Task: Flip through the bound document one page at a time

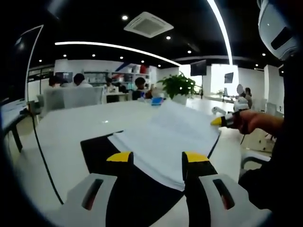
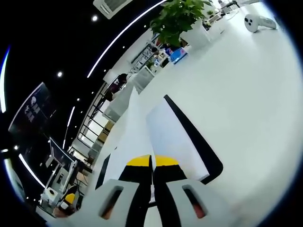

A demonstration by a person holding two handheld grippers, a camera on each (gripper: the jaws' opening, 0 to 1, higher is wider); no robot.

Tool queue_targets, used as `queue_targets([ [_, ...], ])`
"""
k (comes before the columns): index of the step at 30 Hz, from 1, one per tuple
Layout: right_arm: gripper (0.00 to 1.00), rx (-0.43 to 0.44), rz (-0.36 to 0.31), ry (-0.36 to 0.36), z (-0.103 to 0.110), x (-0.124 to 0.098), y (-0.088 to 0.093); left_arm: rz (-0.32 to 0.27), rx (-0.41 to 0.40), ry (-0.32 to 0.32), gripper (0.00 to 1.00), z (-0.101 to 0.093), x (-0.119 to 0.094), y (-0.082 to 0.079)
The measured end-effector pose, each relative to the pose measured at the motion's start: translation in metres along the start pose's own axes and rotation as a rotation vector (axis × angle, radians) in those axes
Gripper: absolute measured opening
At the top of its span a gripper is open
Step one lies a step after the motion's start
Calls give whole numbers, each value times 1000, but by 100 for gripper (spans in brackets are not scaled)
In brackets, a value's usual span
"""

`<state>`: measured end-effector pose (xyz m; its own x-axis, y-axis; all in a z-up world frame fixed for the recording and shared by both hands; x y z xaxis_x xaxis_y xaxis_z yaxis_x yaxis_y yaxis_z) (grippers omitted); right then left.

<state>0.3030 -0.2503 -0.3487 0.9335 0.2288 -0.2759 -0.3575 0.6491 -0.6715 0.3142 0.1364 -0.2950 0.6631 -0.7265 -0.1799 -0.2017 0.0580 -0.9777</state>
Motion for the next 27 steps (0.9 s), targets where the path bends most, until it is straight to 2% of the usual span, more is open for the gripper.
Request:
queue_targets([
  [8,1,-30,-15,-18,13,0,-2,0,-4,-4,43,2,-1,1],
  [15,1,-26,-50,-64,23,0,-9,3,-5,-4,43,3,-1,2],
  [27,1,-103,-61,-95,41,-1,-19,3,-13,-25,42,9,-2,4],
])
Point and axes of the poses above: the point that each gripper's makers call its tool centre point, and the gripper's own axes: x roughly forward along the fingers, z roughly to its left, y roughly out of its underside, the point moved 4 cm from there along -x, roughly backward along the fingers, and after that the axes turned 4 degrees about -x, right-handed, at the moved point
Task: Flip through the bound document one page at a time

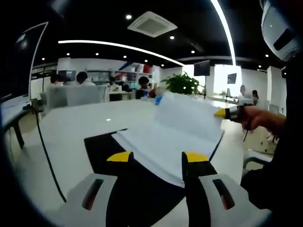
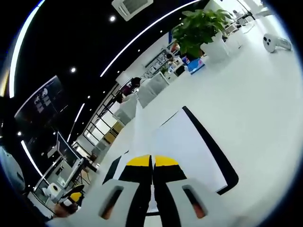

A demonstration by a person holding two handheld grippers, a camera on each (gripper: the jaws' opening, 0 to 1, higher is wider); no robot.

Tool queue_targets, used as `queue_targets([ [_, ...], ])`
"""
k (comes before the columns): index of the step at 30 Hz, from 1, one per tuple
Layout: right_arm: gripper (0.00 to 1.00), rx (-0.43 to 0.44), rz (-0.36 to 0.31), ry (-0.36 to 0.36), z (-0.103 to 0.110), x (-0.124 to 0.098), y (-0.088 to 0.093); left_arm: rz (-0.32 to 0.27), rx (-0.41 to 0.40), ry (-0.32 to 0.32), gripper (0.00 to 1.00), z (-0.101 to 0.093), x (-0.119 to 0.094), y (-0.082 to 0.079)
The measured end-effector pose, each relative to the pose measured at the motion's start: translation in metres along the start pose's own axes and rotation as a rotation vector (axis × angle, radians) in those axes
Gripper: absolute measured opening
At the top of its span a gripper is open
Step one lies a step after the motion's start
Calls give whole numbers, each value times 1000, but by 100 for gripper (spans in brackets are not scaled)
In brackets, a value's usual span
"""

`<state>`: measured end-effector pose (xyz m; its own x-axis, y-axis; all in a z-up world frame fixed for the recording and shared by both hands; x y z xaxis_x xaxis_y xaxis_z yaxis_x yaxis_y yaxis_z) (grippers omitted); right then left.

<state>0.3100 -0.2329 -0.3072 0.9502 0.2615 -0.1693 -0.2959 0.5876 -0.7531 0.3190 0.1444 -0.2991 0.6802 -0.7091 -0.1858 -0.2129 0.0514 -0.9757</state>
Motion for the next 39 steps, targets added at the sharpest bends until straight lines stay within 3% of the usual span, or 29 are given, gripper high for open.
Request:
queue_targets([
  [11,1,-65,0,-36,20,2,-6,6,2,-4,42,0,0,2],
  [21,1,-197,14,-42,33,2,-11,13,13,3,42,-3,0,3],
  [39,1,-337,25,-66,59,3,-12,9,8,-5,42,-2,-1,2],
])
Point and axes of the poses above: the point that each gripper's makers call its tool centre point, and the gripper's own axes: x roughly forward along the fingers, z roughly to its left, y roughly out of its underside, the point moved 4 cm from there along -x, roughly backward along the fingers, and after that the axes turned 4 degrees about -x, right-handed, at the moved point
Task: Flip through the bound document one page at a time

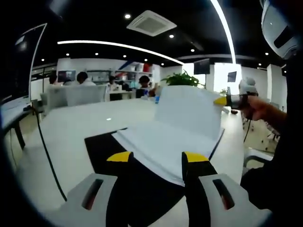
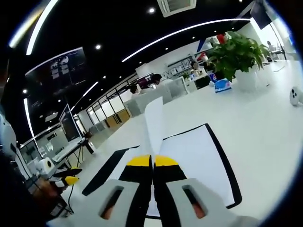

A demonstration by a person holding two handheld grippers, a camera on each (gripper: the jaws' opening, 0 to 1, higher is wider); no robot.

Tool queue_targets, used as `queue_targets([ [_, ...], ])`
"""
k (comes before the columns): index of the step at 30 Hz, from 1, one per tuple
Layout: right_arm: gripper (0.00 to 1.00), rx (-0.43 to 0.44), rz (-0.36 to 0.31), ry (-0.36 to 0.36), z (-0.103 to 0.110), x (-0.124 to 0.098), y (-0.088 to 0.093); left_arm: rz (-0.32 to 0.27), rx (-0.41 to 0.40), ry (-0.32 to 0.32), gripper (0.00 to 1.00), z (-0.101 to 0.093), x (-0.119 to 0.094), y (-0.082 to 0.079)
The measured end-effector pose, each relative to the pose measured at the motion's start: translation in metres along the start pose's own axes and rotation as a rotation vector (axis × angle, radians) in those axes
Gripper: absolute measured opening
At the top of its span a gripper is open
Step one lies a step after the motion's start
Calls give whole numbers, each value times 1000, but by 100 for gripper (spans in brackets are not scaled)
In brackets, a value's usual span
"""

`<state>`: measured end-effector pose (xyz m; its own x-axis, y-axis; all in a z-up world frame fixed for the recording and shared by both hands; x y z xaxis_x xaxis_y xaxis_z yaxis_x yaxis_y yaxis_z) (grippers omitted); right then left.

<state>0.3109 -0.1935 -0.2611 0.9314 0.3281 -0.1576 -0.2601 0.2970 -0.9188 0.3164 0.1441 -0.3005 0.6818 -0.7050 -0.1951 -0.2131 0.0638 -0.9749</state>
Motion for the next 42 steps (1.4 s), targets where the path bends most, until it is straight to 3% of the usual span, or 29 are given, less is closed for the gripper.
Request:
queue_targets([
  [42,1,-172,33,-69,43,23,-2,5,-7,-6,42,7,-7,3],
])
Point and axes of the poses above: the point that each gripper's makers call its tool centre point, and the gripper's own axes: x roughly forward along the fingers, z roughly to its left, y roughly out of its underside, the point moved 4 cm from there along -x, roughly backward along the fingers, and after that the axes turned 4 degrees about -x, right-handed, at the moved point
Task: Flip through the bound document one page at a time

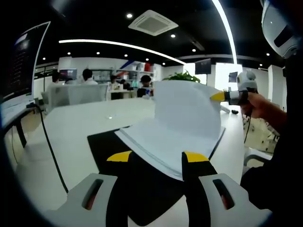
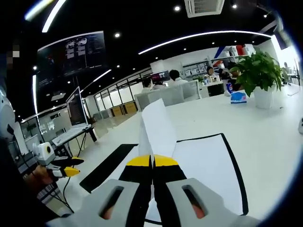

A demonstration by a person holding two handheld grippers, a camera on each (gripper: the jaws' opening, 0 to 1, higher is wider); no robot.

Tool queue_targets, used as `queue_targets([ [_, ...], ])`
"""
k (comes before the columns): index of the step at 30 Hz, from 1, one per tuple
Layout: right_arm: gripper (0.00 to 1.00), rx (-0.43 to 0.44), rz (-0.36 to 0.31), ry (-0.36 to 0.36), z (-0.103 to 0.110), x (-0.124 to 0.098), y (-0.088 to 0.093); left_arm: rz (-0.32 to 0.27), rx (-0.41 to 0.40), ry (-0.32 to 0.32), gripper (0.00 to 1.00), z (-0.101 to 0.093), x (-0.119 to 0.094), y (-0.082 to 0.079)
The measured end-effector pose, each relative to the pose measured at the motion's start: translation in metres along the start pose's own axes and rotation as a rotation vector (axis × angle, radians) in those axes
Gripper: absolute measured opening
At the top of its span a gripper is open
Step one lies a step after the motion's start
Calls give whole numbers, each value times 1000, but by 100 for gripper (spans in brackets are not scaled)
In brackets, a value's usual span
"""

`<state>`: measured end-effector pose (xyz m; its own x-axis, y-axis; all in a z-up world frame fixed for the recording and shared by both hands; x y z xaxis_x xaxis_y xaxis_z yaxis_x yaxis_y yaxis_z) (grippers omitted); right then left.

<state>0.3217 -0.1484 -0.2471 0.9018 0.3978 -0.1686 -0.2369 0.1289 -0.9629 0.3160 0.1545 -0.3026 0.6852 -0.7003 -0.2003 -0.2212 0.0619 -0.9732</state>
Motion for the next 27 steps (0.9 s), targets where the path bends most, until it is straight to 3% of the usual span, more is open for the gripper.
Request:
queue_targets([
  [27,1,-16,17,-78,23,13,10,5,-8,-4,42,-3,2,4],
])
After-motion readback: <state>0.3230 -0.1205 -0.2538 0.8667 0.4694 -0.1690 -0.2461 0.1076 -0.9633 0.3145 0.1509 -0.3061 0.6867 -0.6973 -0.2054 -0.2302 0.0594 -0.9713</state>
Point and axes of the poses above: the point that each gripper's makers call its tool centre point, and the gripper's own axes: x roughly forward along the fingers, z roughly to its left, y roughly out of its underside, the point moved 4 cm from there along -x, roughly backward along the fingers, and after that the axes turned 4 degrees about -x, right-handed, at the moved point
